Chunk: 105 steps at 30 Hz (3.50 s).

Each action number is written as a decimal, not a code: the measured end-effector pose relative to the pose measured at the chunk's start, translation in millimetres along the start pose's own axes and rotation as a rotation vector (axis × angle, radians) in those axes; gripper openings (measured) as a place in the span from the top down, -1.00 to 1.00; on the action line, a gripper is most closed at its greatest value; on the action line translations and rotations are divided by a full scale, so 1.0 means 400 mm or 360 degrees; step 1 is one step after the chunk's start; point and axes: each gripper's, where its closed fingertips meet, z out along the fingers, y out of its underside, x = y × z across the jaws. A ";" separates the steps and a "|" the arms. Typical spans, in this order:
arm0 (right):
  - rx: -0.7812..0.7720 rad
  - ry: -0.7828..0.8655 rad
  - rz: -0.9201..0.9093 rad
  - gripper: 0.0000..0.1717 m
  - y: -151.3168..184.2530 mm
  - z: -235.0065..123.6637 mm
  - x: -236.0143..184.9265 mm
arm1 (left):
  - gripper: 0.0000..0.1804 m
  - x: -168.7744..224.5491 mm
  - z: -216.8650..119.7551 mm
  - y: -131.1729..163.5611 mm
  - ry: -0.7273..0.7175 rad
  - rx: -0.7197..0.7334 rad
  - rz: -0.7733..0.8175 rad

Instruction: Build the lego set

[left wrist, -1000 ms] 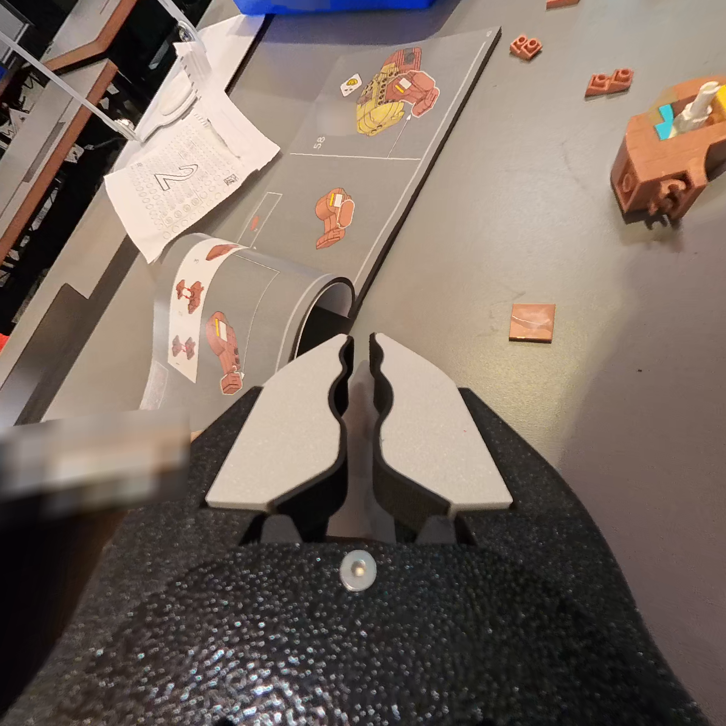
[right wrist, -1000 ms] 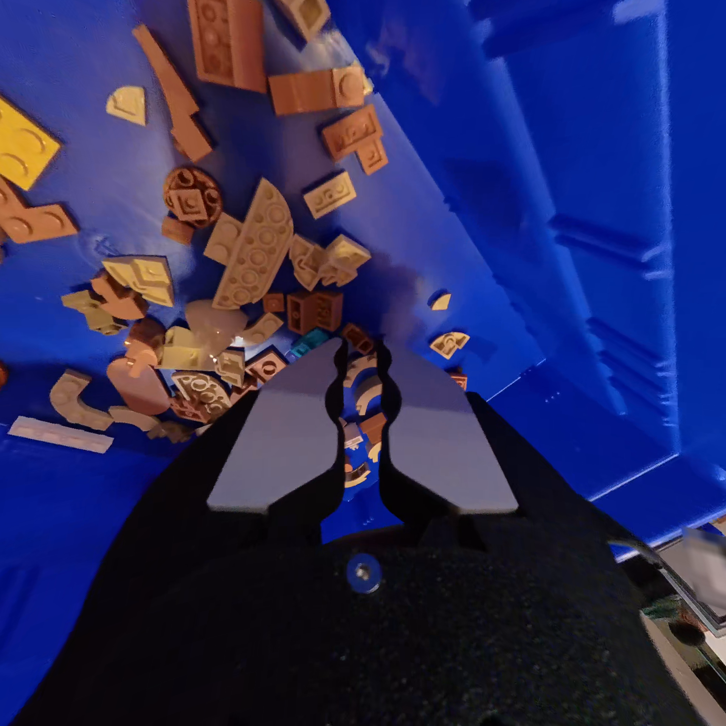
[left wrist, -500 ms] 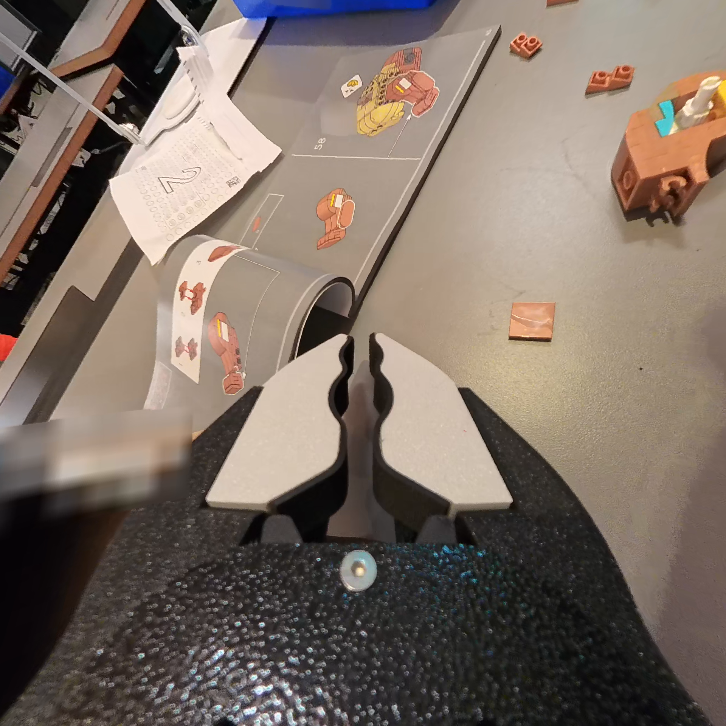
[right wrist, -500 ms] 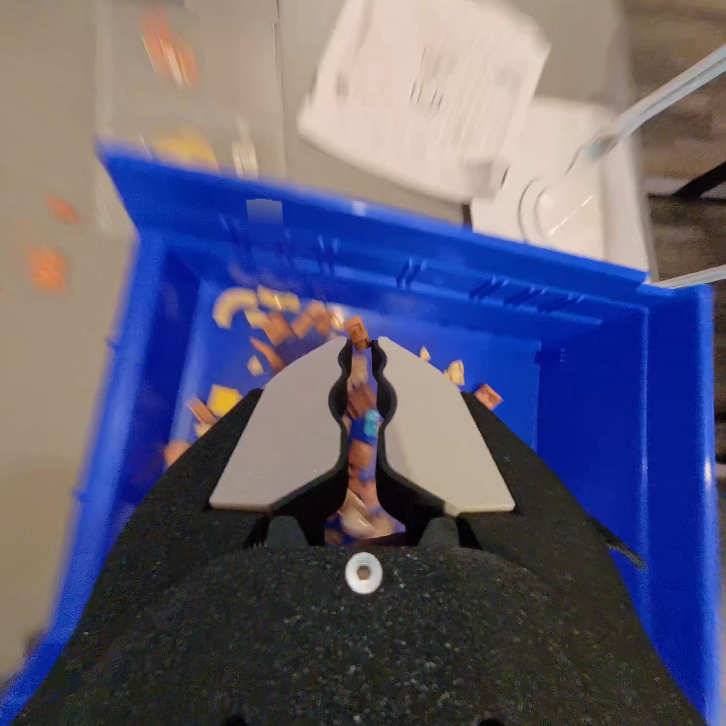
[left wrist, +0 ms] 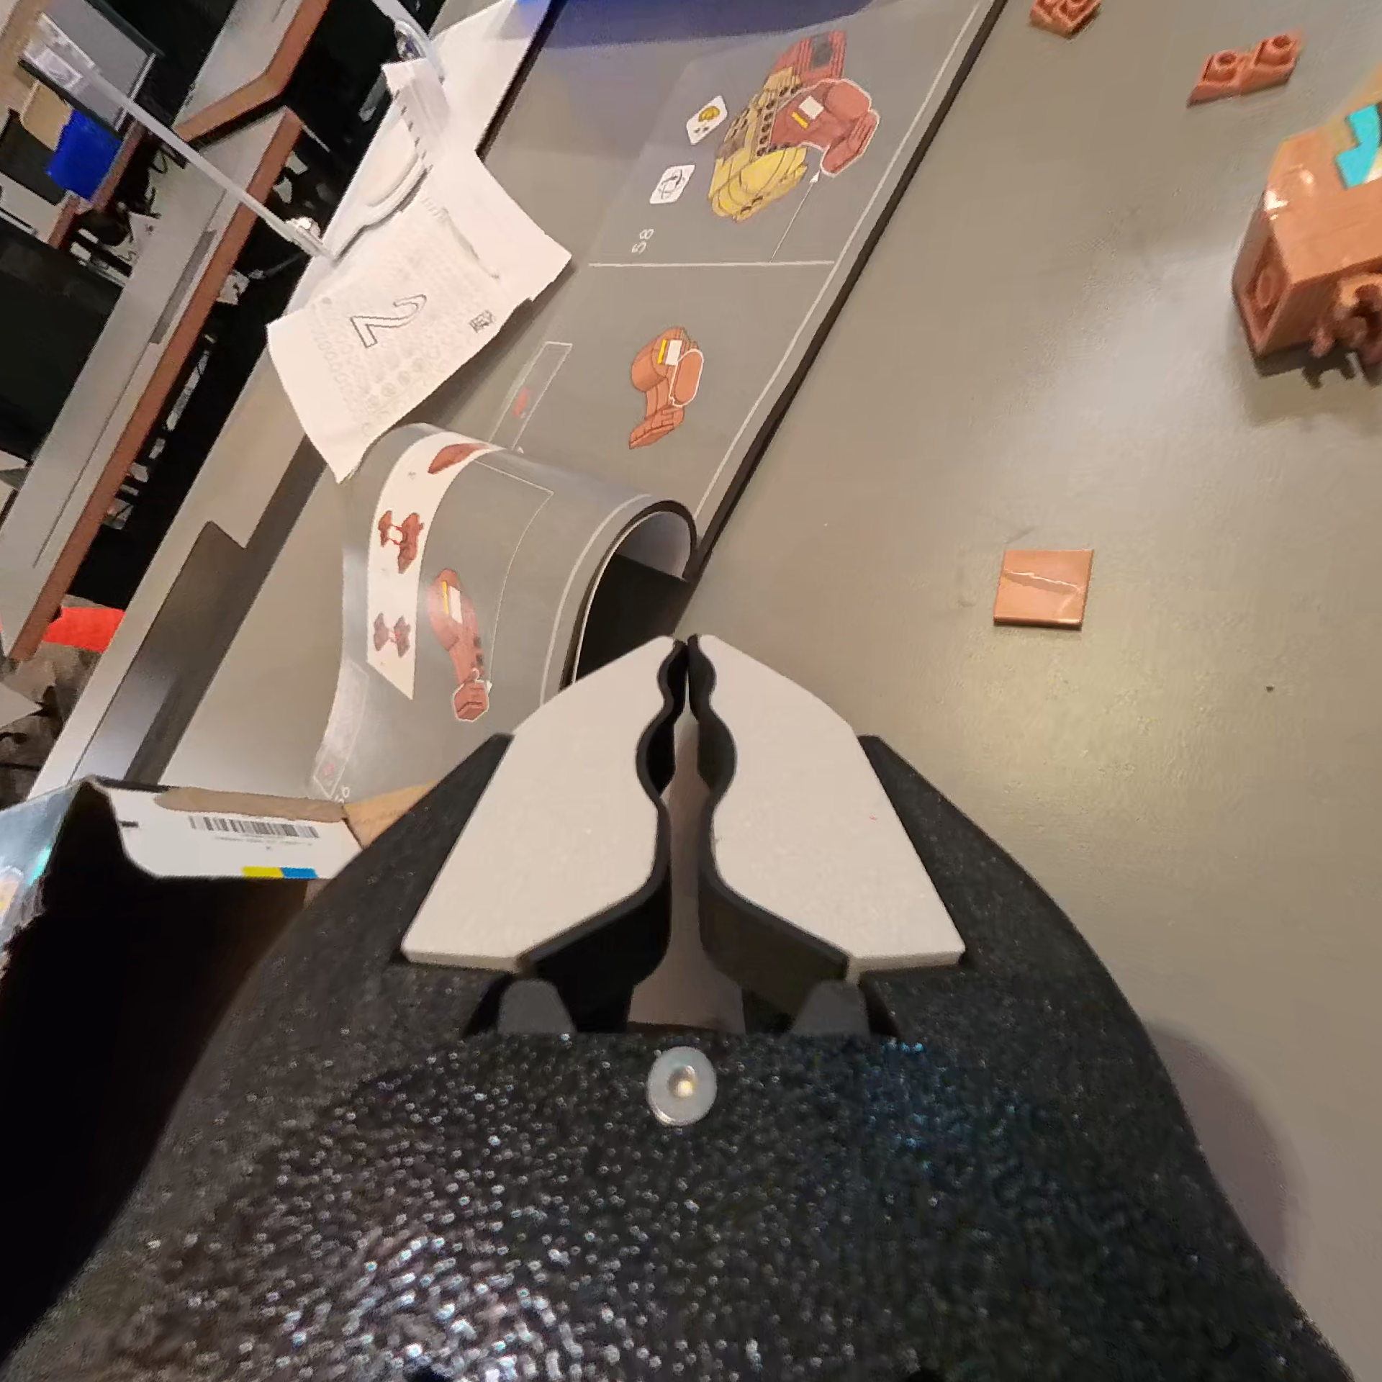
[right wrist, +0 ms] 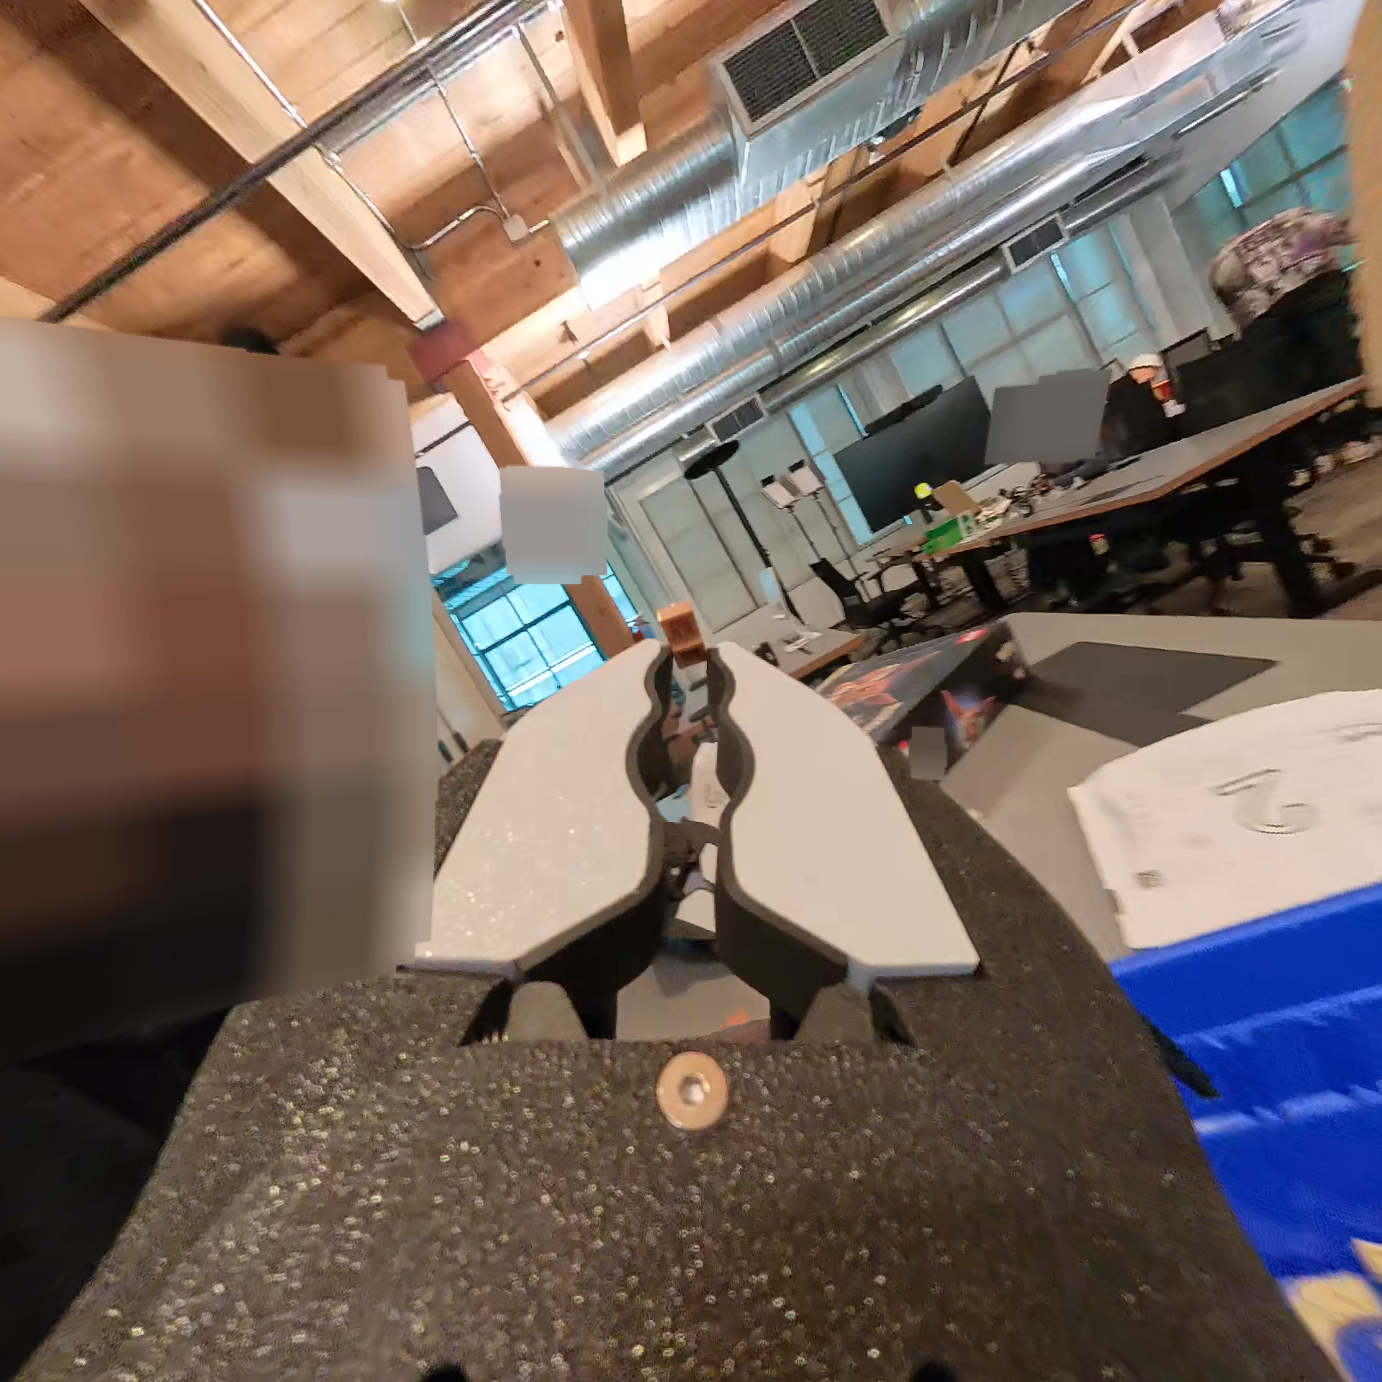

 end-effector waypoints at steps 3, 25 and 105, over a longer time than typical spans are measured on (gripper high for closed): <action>-0.0014 -0.0092 0.0050 0.90 0.044 0.041 -0.042 | 1.00 0.000 -0.003 0.002 0.0002 0.0002 0.0002; -0.1969 0.0285 -0.0447 0.89 0.712 0.154 0.086 | 0.94 -0.004 -0.060 -0.028 0.0113 0.0205 -0.0195; -0.0890 0.0570 -0.0408 0.86 0.429 -0.241 0.009 | 0.91 -0.016 -0.015 0.012 0.0224 0.0001 -0.0498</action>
